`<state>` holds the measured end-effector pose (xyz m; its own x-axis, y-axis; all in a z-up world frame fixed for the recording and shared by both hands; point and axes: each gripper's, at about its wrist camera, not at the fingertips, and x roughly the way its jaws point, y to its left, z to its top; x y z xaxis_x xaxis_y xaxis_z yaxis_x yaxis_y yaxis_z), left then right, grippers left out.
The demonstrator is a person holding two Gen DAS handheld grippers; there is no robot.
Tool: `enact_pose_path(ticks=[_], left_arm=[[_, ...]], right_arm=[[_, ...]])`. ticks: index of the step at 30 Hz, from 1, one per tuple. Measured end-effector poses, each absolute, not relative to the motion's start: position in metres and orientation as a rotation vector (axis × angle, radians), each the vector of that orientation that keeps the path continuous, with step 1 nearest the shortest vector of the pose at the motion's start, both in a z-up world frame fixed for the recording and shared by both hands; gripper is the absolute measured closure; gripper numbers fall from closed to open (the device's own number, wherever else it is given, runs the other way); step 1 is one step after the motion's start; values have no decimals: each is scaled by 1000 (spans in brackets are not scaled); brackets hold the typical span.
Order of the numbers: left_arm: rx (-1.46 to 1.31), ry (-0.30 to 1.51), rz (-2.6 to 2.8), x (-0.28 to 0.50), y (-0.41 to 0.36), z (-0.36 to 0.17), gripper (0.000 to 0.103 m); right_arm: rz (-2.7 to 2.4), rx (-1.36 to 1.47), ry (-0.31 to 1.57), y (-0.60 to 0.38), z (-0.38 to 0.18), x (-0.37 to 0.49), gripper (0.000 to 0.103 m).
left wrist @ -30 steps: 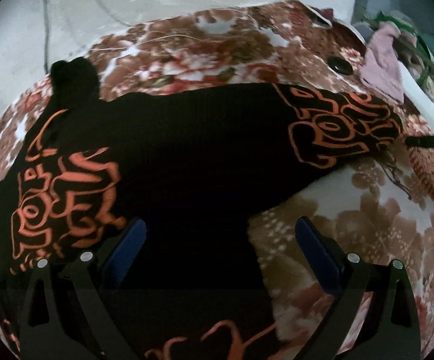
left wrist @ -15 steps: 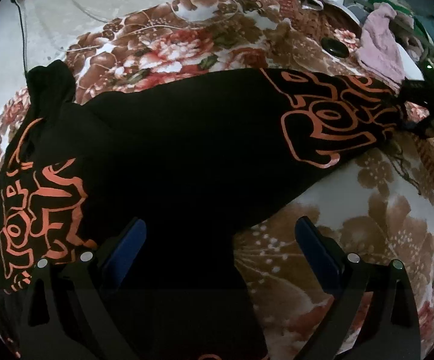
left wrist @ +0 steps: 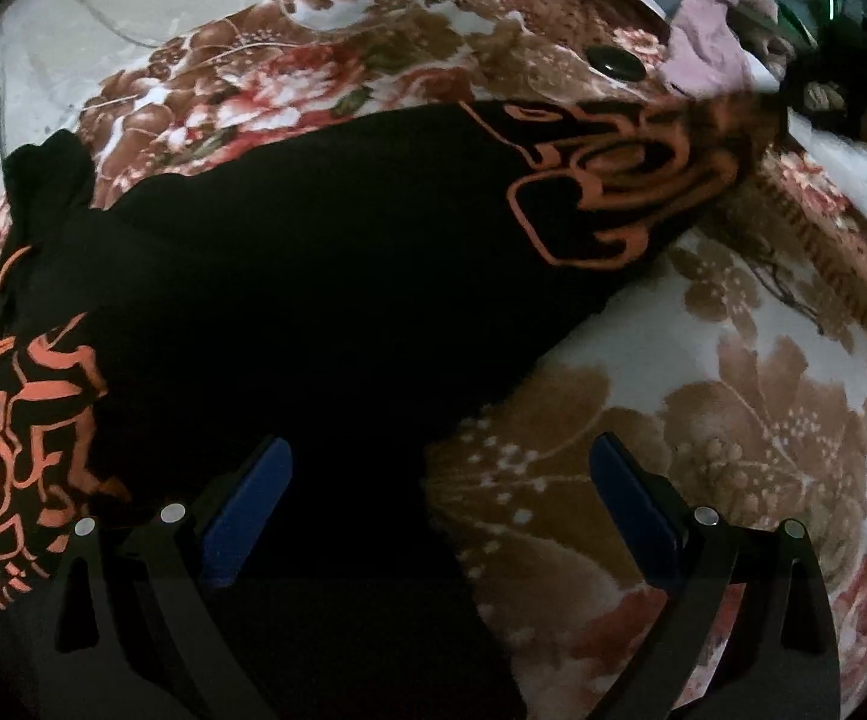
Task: Fold large clothes
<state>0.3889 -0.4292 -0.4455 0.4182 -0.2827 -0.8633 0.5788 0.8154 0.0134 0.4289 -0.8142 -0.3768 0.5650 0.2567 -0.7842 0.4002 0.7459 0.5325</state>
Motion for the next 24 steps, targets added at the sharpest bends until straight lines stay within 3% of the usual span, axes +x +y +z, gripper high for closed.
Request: enact_pose_path(ticks=[7, 13, 19, 24], left_arm=[[340, 1041, -552, 386, -442, -481, 5], [313, 1014, -559, 383, -439, -486, 5], [320, 1006, -567, 383, -439, -484, 5], [324, 1067, -603, 385, -437, -473, 5]], right_arm=[[107, 597, 856, -711, -243, 461, 97], [285, 483, 813, -587, -170, 489, 98], [433, 380, 822, -453, -139, 514, 98], [498, 323, 881, -339, -163, 536, 98]])
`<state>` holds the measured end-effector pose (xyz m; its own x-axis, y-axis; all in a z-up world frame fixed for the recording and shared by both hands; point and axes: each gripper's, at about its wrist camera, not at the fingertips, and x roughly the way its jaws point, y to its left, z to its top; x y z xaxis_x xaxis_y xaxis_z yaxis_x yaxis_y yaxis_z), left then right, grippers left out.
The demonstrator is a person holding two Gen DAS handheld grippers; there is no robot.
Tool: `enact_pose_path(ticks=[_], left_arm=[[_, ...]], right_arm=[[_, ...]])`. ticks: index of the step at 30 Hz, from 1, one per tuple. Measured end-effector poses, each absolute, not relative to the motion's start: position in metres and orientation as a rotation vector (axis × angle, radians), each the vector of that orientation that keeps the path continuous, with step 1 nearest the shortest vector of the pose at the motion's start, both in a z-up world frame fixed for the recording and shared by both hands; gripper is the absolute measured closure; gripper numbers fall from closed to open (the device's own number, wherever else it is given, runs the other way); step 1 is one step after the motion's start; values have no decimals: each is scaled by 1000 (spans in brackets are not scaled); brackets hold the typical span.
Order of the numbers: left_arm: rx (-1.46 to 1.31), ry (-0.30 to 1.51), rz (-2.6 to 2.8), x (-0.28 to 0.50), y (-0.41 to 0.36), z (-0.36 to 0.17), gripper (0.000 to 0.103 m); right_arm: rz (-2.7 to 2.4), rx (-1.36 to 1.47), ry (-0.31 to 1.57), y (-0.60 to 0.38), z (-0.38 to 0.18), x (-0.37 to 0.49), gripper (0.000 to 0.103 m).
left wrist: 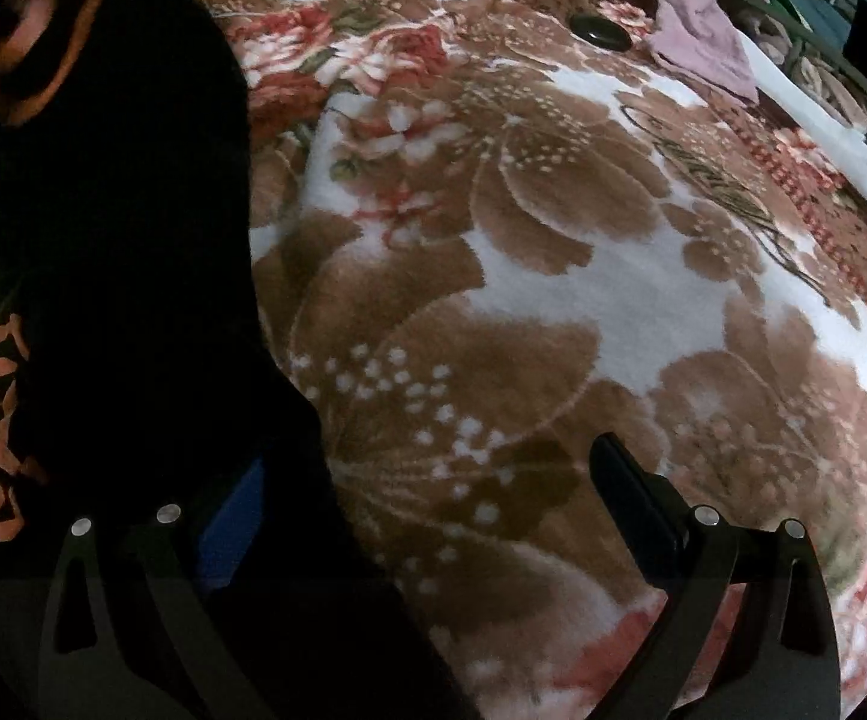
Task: Fold large clothes
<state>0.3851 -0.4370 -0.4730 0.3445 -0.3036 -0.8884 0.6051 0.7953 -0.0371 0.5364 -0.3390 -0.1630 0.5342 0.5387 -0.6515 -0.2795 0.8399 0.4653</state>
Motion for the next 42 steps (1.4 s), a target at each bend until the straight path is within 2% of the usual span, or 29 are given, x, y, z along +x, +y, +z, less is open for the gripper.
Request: enact_pose_path(ticks=[4, 10, 14, 21, 23, 24, 25, 28, 30, 31, 36, 39, 42], left_arm=[[351, 1195, -646, 377, -423, -461, 5], [343, 1162, -694, 337, -370, -425, 5], [335, 1290, -698, 312, -326, -440, 5], [277, 1257, -642, 277, -227, -447, 5], [246, 1268, -628, 274, -200, -444, 5], [229, 1275, -604, 272, -185, -444, 5], [212, 1282, -580, 272, -171, -445, 5], [143, 1295, -512, 276, -128, -446, 5], [111, 1283, -466, 279, -101, -444, 5], [94, 1273, -432, 282, -84, -442, 5], [53, 1179, -278, 311, -19, -423, 5], [47, 1130, -188, 348, 9, -416, 5], [42, 1089, -154, 395, 23, -408, 5]], right_arm=[[486, 235, 951, -251, -202, 552, 98], [462, 126, 1092, -144, -283, 564, 98], [414, -56, 1160, -83, -331, 566, 98], [378, -245, 1299, -15, -408, 565, 95], [361, -241, 1351, -8, -430, 562, 84], [369, -243, 1376, -3, -438, 562, 65], [405, -234, 1428, 2, -449, 557, 40], [483, -214, 1436, 10, -448, 541, 13], [552, -161, 1415, 9, -431, 534, 10], [595, -111, 1401, 5, -418, 533, 6], [589, -64, 1245, -53, -353, 544, 5], [443, -76, 1188, -115, -344, 559, 5], [266, -99, 1189, -173, -358, 570, 5]])
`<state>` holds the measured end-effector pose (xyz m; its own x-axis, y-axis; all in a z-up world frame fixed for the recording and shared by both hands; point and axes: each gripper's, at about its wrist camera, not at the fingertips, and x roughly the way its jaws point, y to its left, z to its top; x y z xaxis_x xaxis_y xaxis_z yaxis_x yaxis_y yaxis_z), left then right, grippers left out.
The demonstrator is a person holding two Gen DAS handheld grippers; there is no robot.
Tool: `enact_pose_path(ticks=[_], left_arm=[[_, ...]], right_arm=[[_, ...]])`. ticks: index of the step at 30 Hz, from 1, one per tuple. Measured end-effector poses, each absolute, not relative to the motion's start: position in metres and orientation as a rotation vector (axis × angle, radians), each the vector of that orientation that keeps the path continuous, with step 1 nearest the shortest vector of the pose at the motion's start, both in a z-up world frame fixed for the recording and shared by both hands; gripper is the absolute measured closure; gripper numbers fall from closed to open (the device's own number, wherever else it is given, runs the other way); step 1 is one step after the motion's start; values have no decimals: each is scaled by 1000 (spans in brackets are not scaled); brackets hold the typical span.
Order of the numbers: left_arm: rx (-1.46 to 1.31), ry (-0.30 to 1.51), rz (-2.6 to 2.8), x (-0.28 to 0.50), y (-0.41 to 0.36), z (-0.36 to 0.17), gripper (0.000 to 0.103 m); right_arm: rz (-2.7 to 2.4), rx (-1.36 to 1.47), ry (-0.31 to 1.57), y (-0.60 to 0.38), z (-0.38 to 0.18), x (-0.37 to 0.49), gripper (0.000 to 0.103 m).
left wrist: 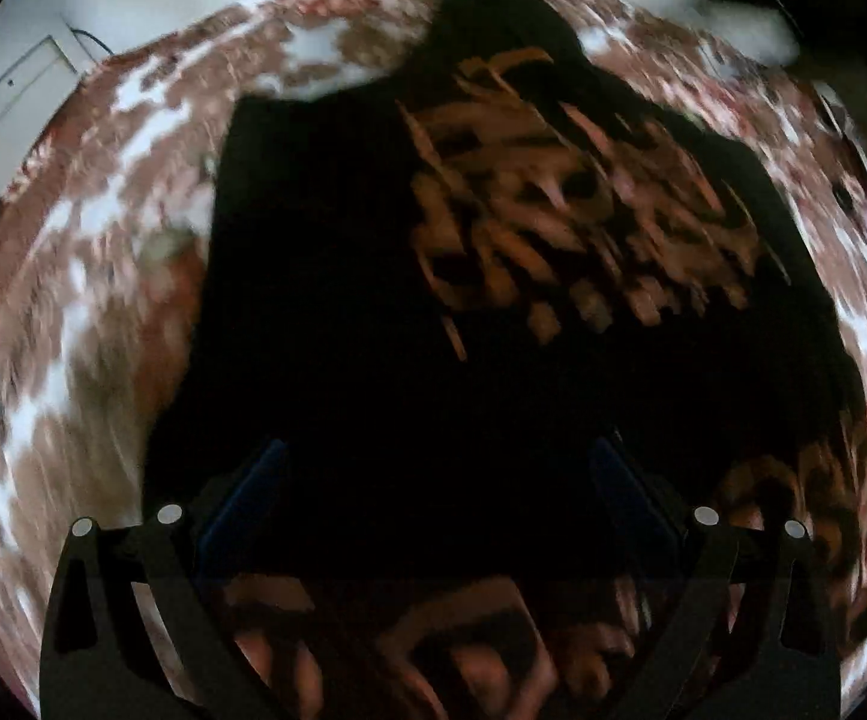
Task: Fold large clothes
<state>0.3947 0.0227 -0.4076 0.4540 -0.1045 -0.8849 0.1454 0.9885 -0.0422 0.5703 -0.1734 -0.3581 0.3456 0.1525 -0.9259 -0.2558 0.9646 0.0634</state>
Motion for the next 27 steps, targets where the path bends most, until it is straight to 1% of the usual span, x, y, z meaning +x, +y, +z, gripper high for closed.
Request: enact_pose_path(ticks=[3, 6, 8, 9, 11, 12, 13, 14, 15, 16, 19, 21, 23, 24, 25, 26, 27], left_arm=[[-9, 1043, -183, 447, 26, -397, 5], [-64, 1076, -174, 498, 31, -402, 6], [-94, 1104, -171, 522, 33, -410, 10], [-99, 1114, -168, 532, 35, -415, 14], [-100, 1158, -179, 548, 34, -429, 28], [-134, 1220, -215, 554, 33, -443, 56], [-202, 1281, -239, 557, 35, -458, 65], [-246, 1289, -233, 559, 40, -466, 68], [-258, 1275, -223, 557, 42, -465, 75], [-239, 1261, -222, 555, 41, -462, 79], [-184, 1222, -177, 540, 42, -439, 82], [-182, 1223, -147, 525, 50, -420, 82], [-127, 1198, -116, 520, 58, -412, 82], [-80, 1182, -108, 517, 59, -413, 78], [-44, 1198, -110, 517, 60, -422, 67], [-31, 1217, -106, 518, 62, -430, 61], [-16, 1232, -78, 517, 65, -442, 48]], right_arm=[[105, -157, 1205, -230, -384, 570, 5], [-19, -276, 1212, -267, -409, 568, 5], [-73, -339, 1209, -286, -426, 565, 5], [-87, -360, 1208, -293, -433, 565, 5], [-66, -351, 1217, -307, -443, 561, 5], [-51, -337, 1222, -312, -448, 559, 5], [-44, -317, 1222, -319, -457, 556, 5], [-45, -295, 1229, -319, -463, 555, 5], [-38, -263, 1247, -323, -472, 554, 5], [-40, -229, 1249, -324, -473, 553, 5], [-38, -141, 1253, -329, -461, 551, 5], [-31, -193, 1228, -322, -452, 547, 5], [5, -252, 1222, -314, -453, 541, 5], [21, -254, 1225, -313, -457, 540, 5], [23, -255, 1228, -311, -462, 537, 5], [16, -255, 1225, -313, -467, 536, 5], [16, -247, 1222, -314, -470, 535, 5]])
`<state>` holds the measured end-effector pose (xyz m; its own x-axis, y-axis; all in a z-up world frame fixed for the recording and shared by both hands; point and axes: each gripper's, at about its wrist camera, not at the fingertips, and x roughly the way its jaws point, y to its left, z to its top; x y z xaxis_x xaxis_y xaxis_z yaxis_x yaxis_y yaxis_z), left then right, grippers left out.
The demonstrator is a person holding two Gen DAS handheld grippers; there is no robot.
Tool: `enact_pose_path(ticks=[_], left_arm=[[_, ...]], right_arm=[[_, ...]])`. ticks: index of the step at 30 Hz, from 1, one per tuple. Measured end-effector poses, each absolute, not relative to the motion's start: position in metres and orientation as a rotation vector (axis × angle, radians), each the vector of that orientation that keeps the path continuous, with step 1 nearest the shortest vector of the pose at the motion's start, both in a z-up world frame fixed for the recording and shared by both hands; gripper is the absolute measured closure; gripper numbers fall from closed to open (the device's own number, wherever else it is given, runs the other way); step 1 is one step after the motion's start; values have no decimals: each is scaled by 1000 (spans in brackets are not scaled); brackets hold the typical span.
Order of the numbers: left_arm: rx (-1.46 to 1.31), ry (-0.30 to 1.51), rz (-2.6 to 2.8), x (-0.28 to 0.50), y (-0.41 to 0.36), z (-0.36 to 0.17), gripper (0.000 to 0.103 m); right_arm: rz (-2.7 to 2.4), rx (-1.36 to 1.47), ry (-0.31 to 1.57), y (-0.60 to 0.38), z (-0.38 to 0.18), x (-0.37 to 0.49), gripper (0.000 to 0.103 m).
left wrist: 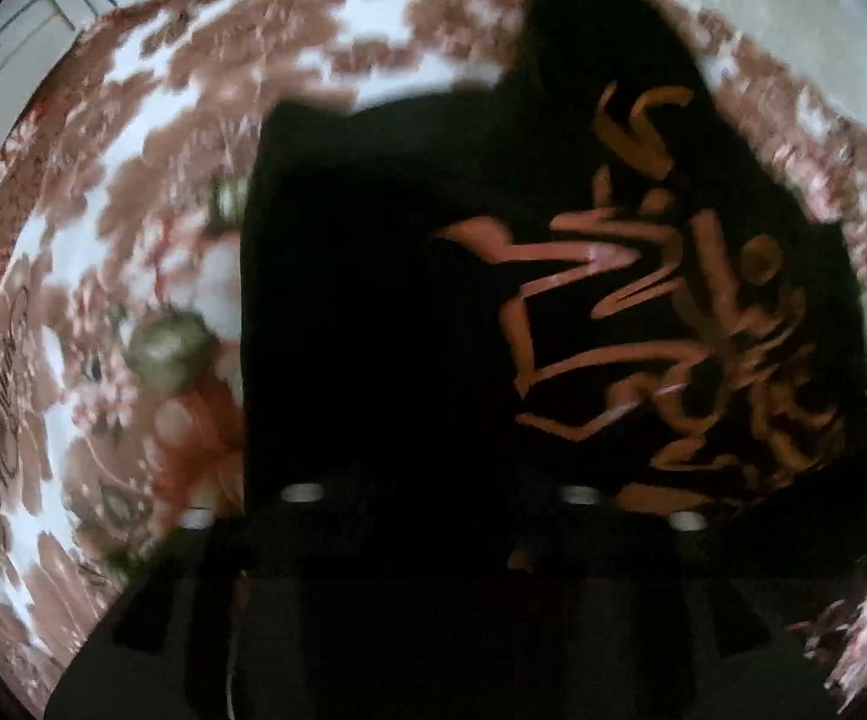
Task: Fold large clothes
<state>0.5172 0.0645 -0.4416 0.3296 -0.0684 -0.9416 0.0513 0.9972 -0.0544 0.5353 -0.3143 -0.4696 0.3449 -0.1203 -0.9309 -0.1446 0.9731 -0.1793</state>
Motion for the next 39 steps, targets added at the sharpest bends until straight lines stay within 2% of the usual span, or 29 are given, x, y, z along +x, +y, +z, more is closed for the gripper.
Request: enact_pose_path(ticks=[1, 4, 6, 9, 14, 19, 24, 28, 32, 39], left_arm=[[-13, 1229, -61, 515, 67, -447, 38], [30, 1159, -26, 507, 68, -434, 25], [112, 1059, 2, 496, 62, -408, 25], [144, 963, -77, 488, 42, -374, 16], [181, 948, -177, 498, -10, -374, 15], [173, 1003, -187, 507, -40, -415, 15], [173, 1111, -153, 510, -31, -463, 14], [225, 1094, -151, 506, -31, -464, 14], [238, 1095, -142, 503, -31, -464, 14], [239, 1038, -138, 504, -33, -432, 15]], right_arm=[[18, -234, 1222, -315, -471, 534, 5], [-9, -191, 1237, -319, -466, 533, 5], [-38, -176, 1209, -312, -446, 530, 5], [20, -112, 1088, -291, -407, 527, 5], [103, -73, 1046, -243, -400, 541, 5], [94, -95, 1091, -222, -432, 546, 5], [84, -125, 1146, -235, -470, 540, 5], [102, -355, 1087, -237, -483, 522, 5], [71, -154, 1159, -280, -487, 522, 5], [88, -87, 1131, -284, -454, 525, 5]])
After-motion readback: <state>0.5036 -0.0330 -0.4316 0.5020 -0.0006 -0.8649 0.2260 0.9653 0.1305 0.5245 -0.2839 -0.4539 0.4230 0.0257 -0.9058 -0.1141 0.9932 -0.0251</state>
